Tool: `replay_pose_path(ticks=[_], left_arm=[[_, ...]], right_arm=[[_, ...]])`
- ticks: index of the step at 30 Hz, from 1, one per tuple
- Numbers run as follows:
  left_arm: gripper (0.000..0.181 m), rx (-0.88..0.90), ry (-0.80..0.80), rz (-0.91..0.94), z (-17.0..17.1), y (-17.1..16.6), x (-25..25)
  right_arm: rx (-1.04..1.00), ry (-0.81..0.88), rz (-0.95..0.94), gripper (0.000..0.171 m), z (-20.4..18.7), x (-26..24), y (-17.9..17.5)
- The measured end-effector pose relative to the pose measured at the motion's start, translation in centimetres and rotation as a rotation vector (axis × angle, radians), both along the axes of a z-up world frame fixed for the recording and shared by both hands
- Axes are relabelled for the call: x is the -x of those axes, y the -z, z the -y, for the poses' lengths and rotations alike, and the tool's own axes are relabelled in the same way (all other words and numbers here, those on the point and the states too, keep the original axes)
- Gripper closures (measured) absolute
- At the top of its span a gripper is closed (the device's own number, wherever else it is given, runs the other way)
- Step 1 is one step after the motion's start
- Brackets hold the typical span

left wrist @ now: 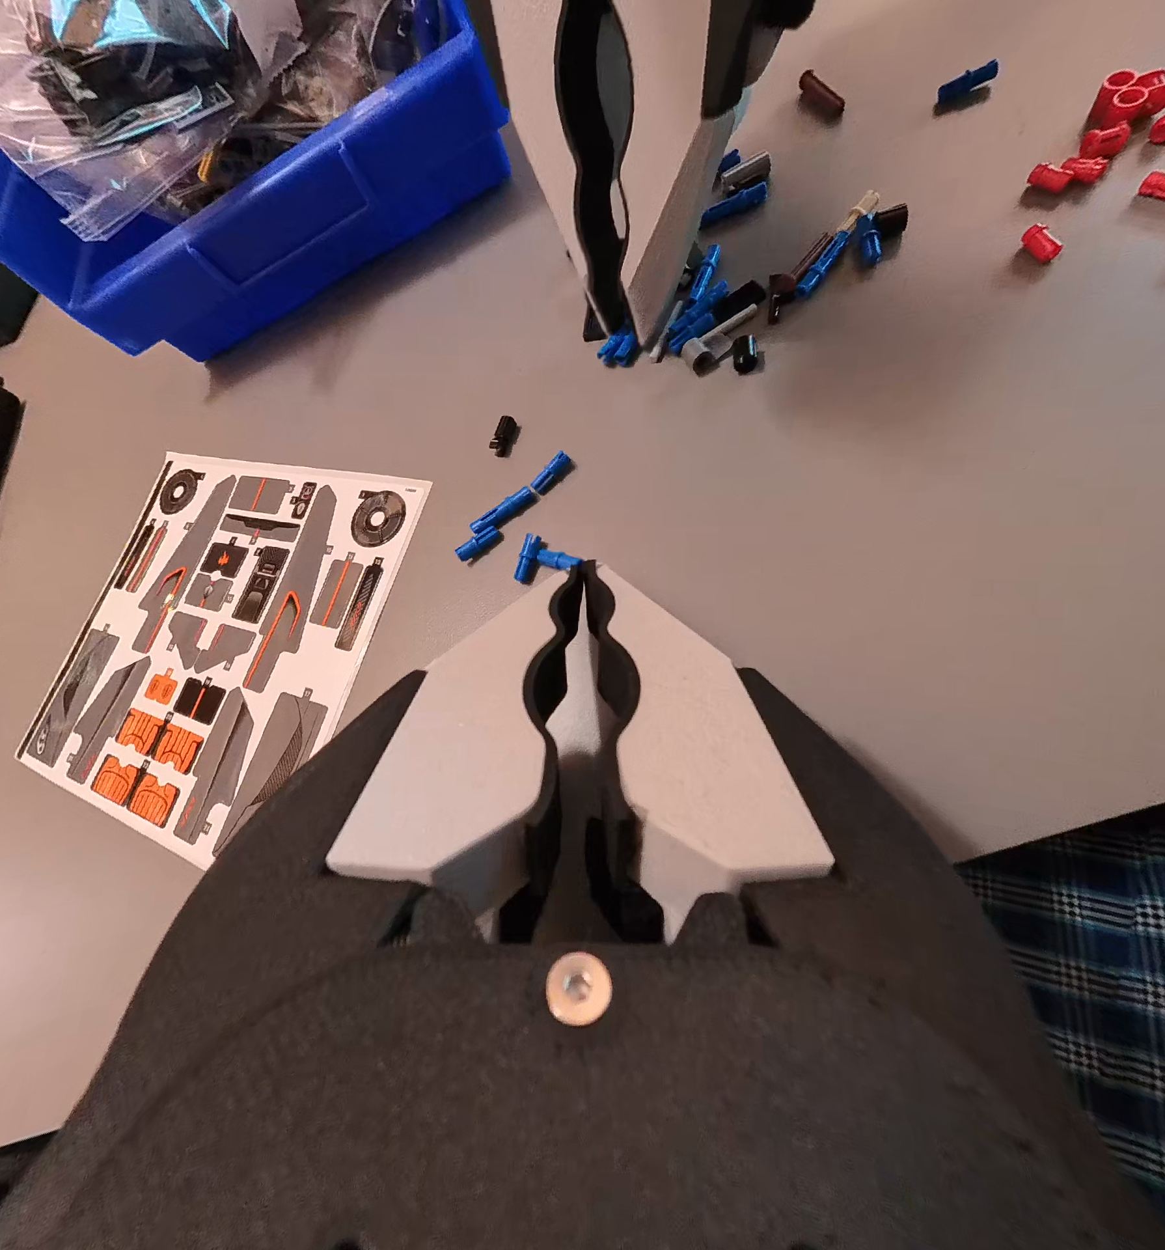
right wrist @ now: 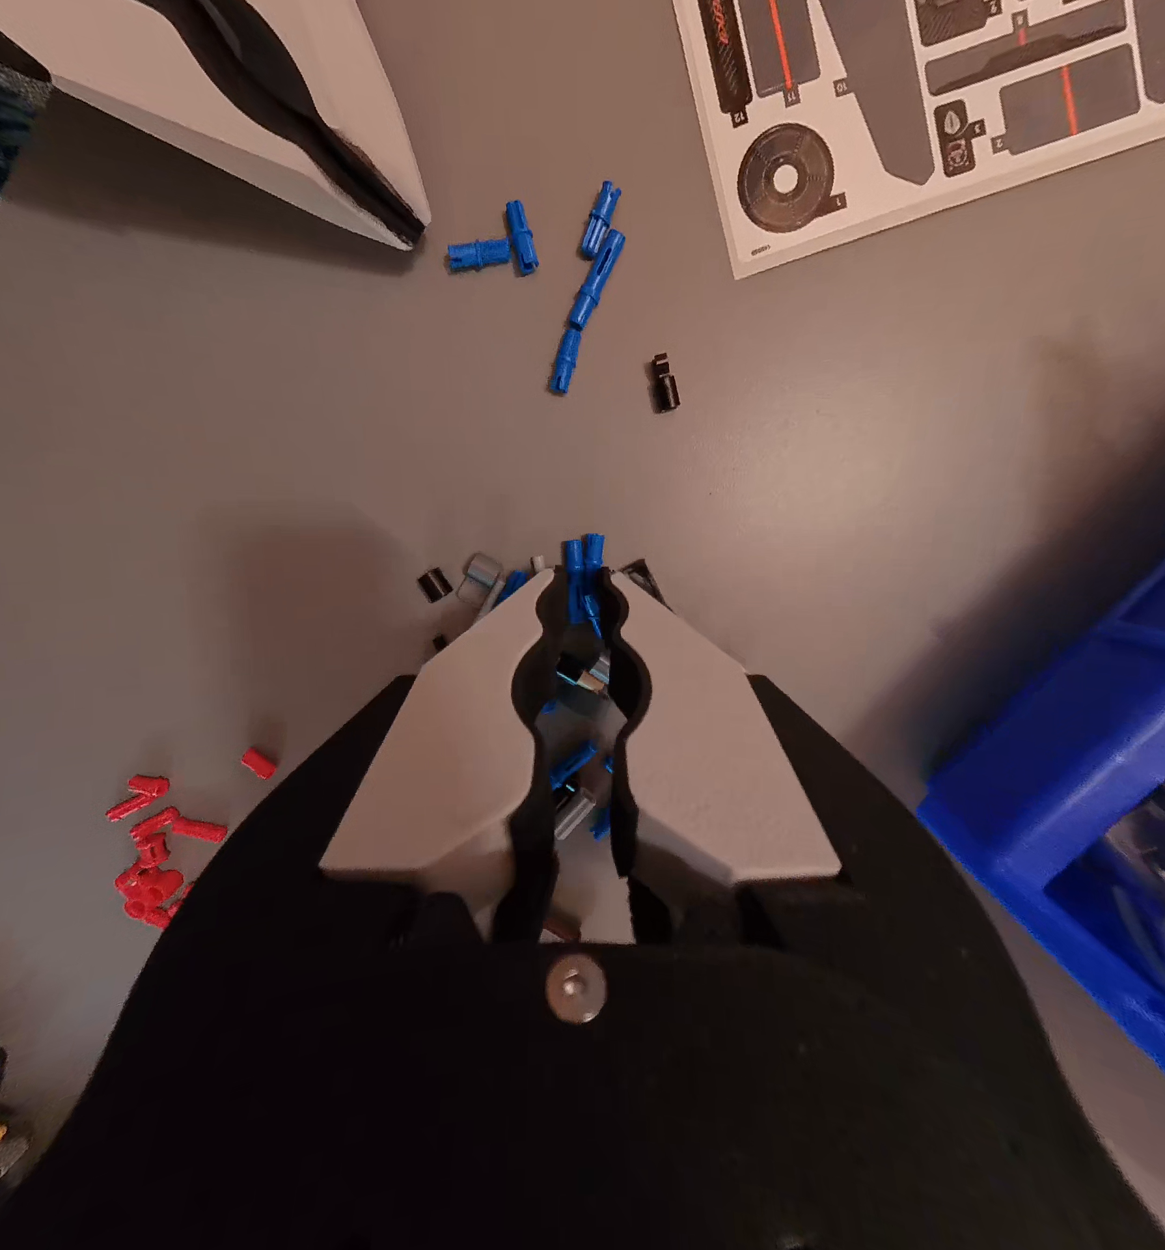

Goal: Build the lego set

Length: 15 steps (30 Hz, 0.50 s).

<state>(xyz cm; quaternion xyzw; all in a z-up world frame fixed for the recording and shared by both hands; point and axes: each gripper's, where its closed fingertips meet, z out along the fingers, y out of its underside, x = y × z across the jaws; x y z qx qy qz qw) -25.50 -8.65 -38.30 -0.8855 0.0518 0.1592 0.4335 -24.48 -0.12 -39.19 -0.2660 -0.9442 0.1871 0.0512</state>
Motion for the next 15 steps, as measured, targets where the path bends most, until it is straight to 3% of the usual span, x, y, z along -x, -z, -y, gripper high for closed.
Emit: replay_pose_path(ticks=[9, 11, 15], left_arm=[[0.181, 0.009, -0.008, -0.016, 0.2, 0.1, 0.4], [0.181, 0.009, -0.008, -0.017, 0.2, 0.1, 0.4], [0.181, 0.006, -0.009, -0.021, 0.3, 0.0, 0.4]], right_arm=[[0.031, -0.066, -0.011, 0.165, 4.0, 1.5, 0.0], [0.047, -0.074, 0.005, 0.157, 5.0, 1.7, -0.1], [0.027, -0.073, -0.013, 0.156, 4.4, 1.8, -0.9]])
